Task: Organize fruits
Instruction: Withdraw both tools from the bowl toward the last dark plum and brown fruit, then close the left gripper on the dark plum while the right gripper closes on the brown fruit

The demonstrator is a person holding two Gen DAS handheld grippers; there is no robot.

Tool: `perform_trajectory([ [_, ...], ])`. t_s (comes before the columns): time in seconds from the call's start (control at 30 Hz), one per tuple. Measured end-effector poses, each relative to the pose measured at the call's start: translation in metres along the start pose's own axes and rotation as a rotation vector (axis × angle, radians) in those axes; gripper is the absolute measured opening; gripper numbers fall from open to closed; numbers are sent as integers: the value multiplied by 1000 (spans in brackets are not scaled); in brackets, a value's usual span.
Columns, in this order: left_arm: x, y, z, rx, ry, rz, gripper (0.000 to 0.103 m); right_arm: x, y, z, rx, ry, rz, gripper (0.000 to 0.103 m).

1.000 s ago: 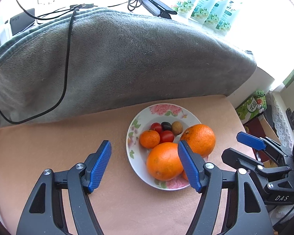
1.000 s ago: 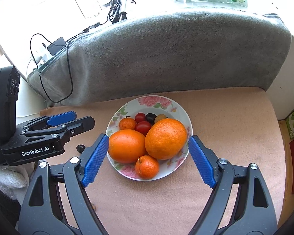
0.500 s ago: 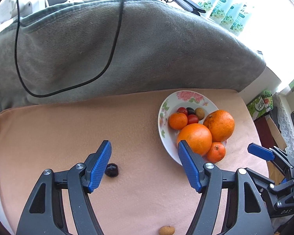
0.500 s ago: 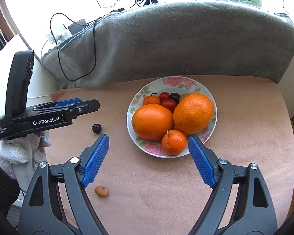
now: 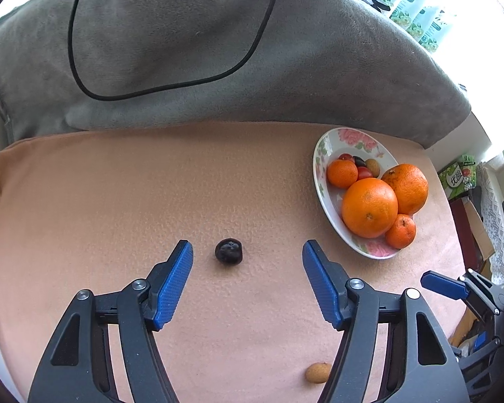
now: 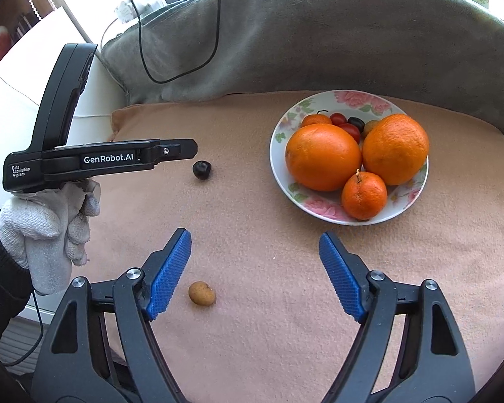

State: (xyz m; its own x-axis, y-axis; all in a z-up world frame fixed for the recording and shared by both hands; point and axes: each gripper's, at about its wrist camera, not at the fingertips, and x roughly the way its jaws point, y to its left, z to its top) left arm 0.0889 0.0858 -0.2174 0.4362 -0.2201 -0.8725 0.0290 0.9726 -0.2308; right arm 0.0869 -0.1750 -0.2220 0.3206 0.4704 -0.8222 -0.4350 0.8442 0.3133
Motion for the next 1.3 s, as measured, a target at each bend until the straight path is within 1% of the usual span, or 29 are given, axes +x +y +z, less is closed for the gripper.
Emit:
perform_trajectory([
  [0.03, 2, 2, -2, -3, 4, 0, 62, 3, 3, -2, -8, 8, 3, 78],
  [0.2, 13, 10, -8, -21, 26, -8, 60, 17, 14, -11, -38, 43, 31, 74],
  [0.37, 22, 16, -15, -35, 45, -21, 53, 31, 22, -22, -65, 95, 53, 64],
  [0.43, 25, 18, -16, -40, 49, -25, 51, 36, 25, -26, -77, 111, 62, 62],
  [0.57, 30, 22, -19, -46, 59, -28, 48, 46, 31, -30, -100, 141, 76, 55],
  [0.73, 33, 24, -19, -50, 62, -30, 45, 60, 36, -35, -111, 169, 91, 49],
  [1.03, 41, 21, -18, -38, 68, -32, 42, 73, 39, -41, -121, 194, 99, 41],
  [1.3, 44, 23, -16, -37, 69, -28, 39, 76, 42, -47, -122, 204, 106, 37],
])
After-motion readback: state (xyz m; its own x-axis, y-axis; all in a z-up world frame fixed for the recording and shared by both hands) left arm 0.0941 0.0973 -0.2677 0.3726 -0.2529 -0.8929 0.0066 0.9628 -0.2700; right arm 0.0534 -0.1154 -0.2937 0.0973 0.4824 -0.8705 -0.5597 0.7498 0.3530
